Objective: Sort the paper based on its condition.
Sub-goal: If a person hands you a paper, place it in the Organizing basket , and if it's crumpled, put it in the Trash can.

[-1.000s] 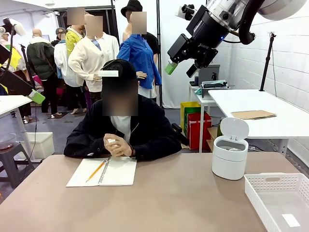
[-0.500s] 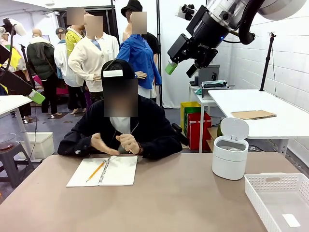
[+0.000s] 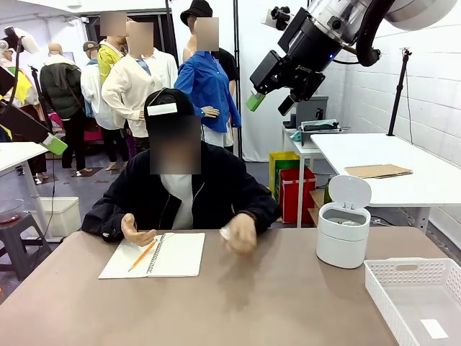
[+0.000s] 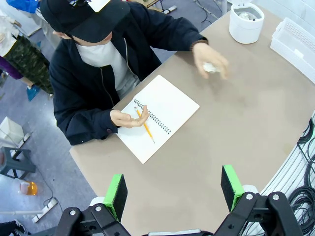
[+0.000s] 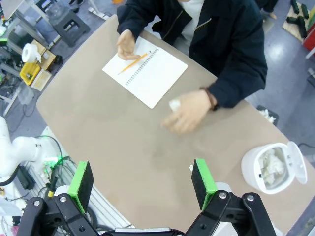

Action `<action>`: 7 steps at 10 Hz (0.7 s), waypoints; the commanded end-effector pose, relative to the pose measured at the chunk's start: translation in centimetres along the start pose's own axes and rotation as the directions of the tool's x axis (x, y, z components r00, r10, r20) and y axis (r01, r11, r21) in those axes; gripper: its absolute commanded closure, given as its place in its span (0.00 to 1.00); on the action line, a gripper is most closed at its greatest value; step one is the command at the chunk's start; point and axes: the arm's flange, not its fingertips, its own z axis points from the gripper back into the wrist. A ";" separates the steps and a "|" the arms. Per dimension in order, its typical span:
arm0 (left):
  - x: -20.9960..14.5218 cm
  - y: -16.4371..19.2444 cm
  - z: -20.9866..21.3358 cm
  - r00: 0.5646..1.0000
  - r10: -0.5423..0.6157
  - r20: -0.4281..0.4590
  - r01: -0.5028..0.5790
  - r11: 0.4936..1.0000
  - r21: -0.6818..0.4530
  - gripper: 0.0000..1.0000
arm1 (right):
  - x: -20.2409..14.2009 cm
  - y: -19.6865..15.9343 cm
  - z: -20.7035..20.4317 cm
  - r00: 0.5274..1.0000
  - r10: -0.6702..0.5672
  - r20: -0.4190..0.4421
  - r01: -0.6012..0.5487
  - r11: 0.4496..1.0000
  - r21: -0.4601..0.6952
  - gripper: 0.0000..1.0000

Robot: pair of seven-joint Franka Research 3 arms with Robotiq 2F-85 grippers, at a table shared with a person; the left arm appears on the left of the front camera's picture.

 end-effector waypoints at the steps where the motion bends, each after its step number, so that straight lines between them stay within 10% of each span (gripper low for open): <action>1: 0.0 0.0 0.0 1.000 0.000 -0.003 0.000 1.000 0.003 0.00 | -0.1 0.1 0.1 1.000 -0.011 -0.002 0.011 1.000 0.011 0.00; 7: 0.0 0.0 0.0 1.000 0.000 -0.003 0.000 1.000 0.003 0.00 | -0.1 0.1 0.1 1.000 -0.011 -0.002 0.011 1.000 0.011 0.00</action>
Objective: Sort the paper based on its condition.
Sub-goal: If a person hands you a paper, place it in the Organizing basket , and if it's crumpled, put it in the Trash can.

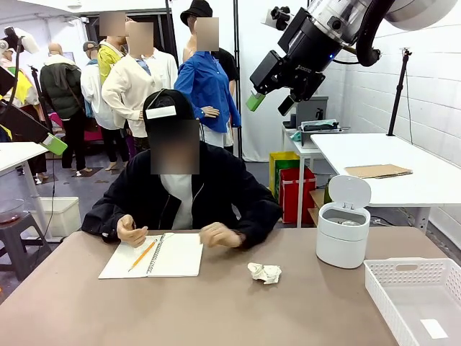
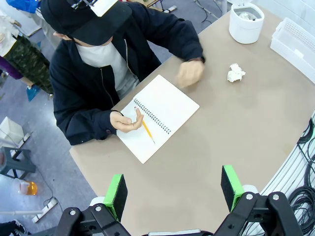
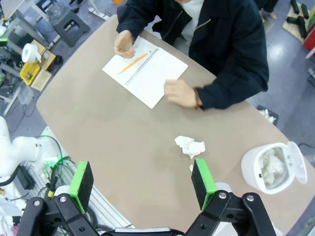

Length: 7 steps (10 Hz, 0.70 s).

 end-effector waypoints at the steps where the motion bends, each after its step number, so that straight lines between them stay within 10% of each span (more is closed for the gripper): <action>1: 0.0 0.0 0.0 1.000 0.000 -0.003 0.000 1.000 0.003 0.00 | -0.1 0.1 0.1 1.000 -0.011 -0.002 0.011 1.000 0.011 0.00; 7: 0.0 0.0 0.0 1.000 0.000 -0.003 0.000 1.000 0.003 0.00 | -2.1 -0.4 -5.6 0.912 -0.240 -0.334 0.237 0.970 -0.050 0.00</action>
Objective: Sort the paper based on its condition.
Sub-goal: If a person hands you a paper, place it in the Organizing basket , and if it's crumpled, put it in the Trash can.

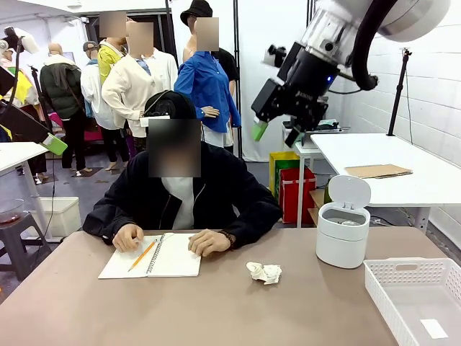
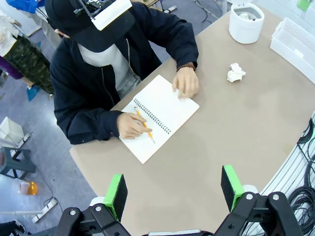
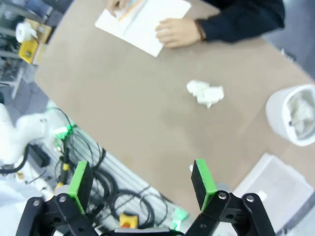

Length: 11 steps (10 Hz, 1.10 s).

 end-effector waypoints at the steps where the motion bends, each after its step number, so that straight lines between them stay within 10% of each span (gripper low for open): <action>1: 0.0 0.0 0.0 1.000 0.000 -0.003 0.000 1.000 0.003 0.00 | 0.3 0.7 -2.3 0.995 -0.021 -0.095 0.020 1.000 -0.008 0.00; 11: 0.0 0.0 0.0 1.000 0.000 -0.003 0.000 1.000 0.003 0.00 | -2.6 -5.5 -23.5 0.967 -0.146 -0.208 0.064 0.931 -0.360 0.00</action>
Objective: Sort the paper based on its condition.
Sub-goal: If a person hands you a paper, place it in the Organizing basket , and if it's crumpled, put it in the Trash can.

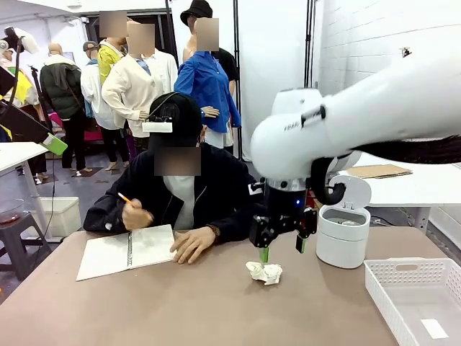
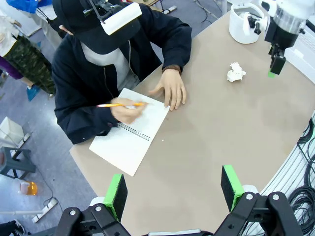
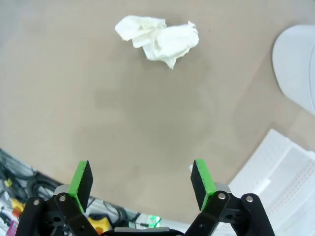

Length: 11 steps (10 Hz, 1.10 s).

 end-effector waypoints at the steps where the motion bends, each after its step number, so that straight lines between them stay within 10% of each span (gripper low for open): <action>1: 0.0 0.0 0.0 1.000 0.000 -0.003 0.000 1.000 0.003 0.00 | 1.6 0.4 -2.5 0.999 -0.006 0.049 0.010 0.997 -0.077 0.00; 7: 0.0 0.0 0.0 1.000 0.000 -0.003 0.000 1.000 0.003 0.00 | 2.5 -0.2 -3.1 0.997 0.022 0.068 -0.018 0.998 -0.061 0.00; 11: 0.0 0.0 0.0 1.000 0.000 -0.003 0.000 1.000 0.003 0.00 | 9.8 -1.4 -8.0 0.955 0.296 0.004 -0.291 0.934 0.206 0.00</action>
